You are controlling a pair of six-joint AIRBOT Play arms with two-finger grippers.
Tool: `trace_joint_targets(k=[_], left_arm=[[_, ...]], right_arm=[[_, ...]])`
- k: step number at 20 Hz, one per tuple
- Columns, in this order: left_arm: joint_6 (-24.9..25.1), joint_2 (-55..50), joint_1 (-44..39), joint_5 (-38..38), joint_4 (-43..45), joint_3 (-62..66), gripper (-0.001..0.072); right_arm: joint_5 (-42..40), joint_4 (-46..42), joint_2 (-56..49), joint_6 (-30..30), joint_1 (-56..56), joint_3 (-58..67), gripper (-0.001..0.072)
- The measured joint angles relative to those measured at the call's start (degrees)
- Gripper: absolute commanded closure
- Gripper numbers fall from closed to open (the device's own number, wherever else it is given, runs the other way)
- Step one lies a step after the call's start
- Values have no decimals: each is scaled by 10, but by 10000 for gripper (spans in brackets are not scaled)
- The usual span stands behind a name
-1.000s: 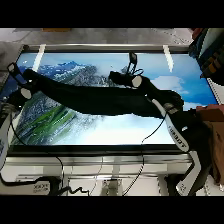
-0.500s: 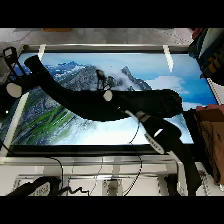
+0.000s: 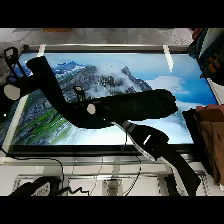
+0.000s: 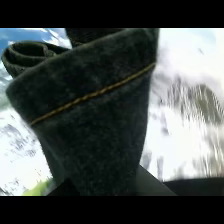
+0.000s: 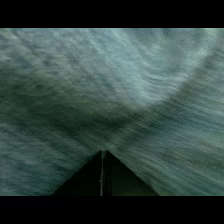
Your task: Fold the clothes and pants, and hang the long-sleeved shirts on hangers.
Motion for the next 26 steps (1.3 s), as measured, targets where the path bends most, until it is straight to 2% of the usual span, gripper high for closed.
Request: trace_joint_targets(k=[6,7,8,9,12,16,19,22,24,26], left_arm=[[10,-47,-120,-112,-15,-2,673],[10,-61,-149,-123,-23,-2,474],[11,-76,-181,-132,-34,-2,16],[11,-90,-209,-138,-43,-2,-3],[9,-120,-279,-175,-49,-2,5],[-3,-104,-287,-239,8,0,15],[-25,-68,-224,-269,94,0,17],[-13,-51,-110,-303,127,-10,18],[15,-48,-26,-314,89,-36,27],[59,-47,49,-310,2,-77,26]], right_arm=[[146,-72,64,0,-157,2,677],[168,-76,77,0,-189,2,676],[187,-79,90,-1,-217,2,676],[211,-82,102,0,-245,2,676],[283,-86,130,-4,-316,2,676],[360,-89,148,-15,-387,2,676],[393,-90,153,-22,-418,2,676],[414,-90,155,-54,-429,2,675],[416,-89,160,-87,-432,2,676],[409,-90,172,-115,-434,2,676]])
